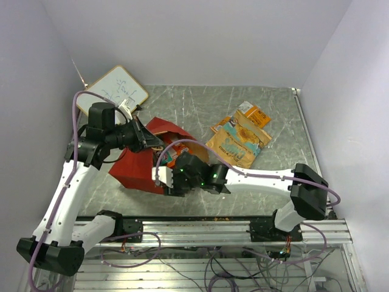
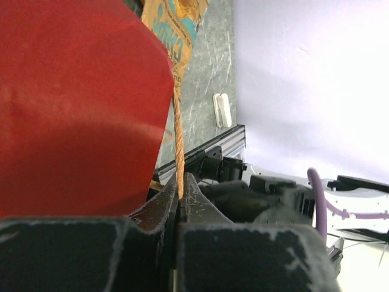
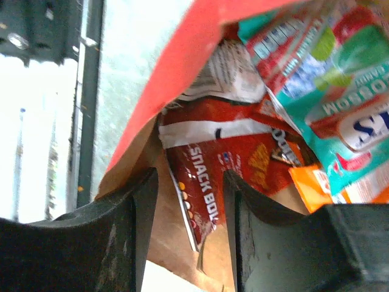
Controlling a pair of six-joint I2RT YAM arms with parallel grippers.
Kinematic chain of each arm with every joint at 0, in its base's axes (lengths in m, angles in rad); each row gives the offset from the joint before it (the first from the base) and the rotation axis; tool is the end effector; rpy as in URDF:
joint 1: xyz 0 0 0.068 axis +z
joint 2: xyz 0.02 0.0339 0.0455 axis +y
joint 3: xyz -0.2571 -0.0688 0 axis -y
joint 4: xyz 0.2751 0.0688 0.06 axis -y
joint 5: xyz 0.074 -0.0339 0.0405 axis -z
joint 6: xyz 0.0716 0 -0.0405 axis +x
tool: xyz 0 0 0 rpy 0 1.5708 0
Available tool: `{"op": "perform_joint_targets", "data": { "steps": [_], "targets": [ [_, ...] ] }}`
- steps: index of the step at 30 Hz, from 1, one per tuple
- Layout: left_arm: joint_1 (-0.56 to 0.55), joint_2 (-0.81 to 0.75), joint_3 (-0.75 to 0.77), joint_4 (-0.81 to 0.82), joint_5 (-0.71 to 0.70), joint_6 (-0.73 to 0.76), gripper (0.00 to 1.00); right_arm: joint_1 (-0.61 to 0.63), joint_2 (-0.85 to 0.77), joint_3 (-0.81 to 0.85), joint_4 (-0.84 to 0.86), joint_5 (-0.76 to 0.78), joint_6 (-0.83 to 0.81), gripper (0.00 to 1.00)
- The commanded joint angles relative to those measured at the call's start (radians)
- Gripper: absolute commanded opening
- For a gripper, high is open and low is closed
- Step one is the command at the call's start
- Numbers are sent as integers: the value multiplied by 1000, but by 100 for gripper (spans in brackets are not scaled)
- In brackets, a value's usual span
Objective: Take the snacks out of the paper bag
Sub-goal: Take out the snack from the paper bag.
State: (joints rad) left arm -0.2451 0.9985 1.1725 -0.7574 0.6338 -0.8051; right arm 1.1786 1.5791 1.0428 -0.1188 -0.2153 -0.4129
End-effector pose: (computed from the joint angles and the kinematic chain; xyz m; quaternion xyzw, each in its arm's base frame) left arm 0.2334 -0.1021 0.3638 -0.0893 0.8450 -0.4632 0.2521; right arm 0.1401 0.3786 0.1939 -0.6703 0.5901 0.2536 0.3716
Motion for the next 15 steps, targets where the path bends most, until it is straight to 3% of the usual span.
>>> {"op": "perform_joint_targets", "data": {
  "steps": [1,6,11,15],
  "targets": [
    [-10,27,55,-7,-46,22,7,68,16,17,171,-73,97,47],
    [-9,45,60,-27,-60,43,7,74,11,-35,367,-78,215,48],
    [-10,35,47,-36,-66,39,7,25,-42,-92,299,93,113,53],
    [-10,25,39,-32,-72,28,7,-54,-134,-166,283,87,-18,62]
  ]
}}
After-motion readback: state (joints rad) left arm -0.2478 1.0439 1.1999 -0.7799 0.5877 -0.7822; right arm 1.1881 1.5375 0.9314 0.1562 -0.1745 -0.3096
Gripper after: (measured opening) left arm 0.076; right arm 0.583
